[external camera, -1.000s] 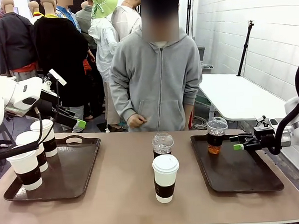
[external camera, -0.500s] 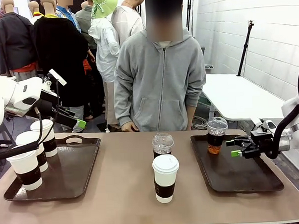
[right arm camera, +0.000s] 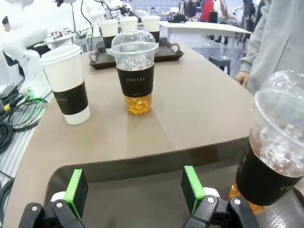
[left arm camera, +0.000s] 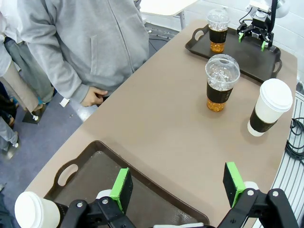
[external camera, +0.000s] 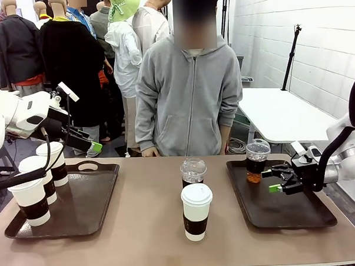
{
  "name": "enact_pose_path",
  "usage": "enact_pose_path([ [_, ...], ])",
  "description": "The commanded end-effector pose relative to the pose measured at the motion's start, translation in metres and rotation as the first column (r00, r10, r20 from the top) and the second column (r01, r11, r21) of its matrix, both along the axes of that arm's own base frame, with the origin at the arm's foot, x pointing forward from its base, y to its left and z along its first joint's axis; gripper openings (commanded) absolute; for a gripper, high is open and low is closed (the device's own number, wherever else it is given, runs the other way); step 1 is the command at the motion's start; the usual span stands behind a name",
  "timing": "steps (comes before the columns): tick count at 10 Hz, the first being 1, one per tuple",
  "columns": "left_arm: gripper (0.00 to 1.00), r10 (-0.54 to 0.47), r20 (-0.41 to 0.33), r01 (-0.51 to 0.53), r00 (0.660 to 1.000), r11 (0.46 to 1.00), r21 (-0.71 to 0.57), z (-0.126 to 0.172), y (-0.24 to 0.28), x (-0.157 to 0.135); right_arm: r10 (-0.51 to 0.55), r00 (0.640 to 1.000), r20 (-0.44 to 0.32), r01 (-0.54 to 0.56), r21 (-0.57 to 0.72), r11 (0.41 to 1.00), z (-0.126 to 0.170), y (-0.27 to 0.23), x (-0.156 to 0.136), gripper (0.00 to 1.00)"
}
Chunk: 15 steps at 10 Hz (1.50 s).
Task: Distribute the coffee onto the tray.
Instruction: Pick up another iced Americano from the middle of the table and place it on the right Handle tray.
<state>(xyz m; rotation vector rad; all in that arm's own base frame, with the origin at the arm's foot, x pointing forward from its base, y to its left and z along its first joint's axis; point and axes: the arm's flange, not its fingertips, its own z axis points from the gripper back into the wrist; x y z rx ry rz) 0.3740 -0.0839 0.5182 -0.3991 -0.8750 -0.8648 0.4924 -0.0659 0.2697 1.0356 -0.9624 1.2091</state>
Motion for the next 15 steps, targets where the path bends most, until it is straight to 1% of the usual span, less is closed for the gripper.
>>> enact_pose_path([
  [1,1.0,-0.003,-0.004,0.003,1.0,1.0,-0.007,-0.002,0.001,0.0,-0.008,0.999,0.036,0.008,0.007,1.0,-0.005,0.011,-0.007,1.0],
  [4,1.0,-0.003,-0.004,0.003,1.0,1.0,-0.007,-0.002,0.001,0.0,-0.015,0.999,0.05,0.014,0.023,1.0,-0.011,0.02,-0.006,1.0],
  [5,1.0,-0.003,-0.004,0.003,1.0,1.0,-0.007,-0.002,0.001,0.0,-0.028,0.998,0.049,0.027,0.024,0.999,-0.011,0.016,-0.006,1.0],
  [6,1.0,-0.003,-0.004,0.003,1.0,1.0,-0.007,-0.002,0.001,0.0,0.003,1.0,0.021,-0.003,0.02,1.0,-0.007,0.013,-0.004,1.0],
  [11,1.0,-0.003,-0.004,0.003,1.0,1.0,-0.007,-0.002,0.001,0.0,-0.005,1.0,0.023,0.004,0.024,1.0,-0.007,0.012,-0.004,1.0],
  [15,1.0,-0.003,-0.004,0.003,1.0,1.0,-0.007,-0.002,0.001,0.0,-0.072,0.997,0.042,0.069,0.072,0.995,-0.005,0.049,-0.007,1.0],
])
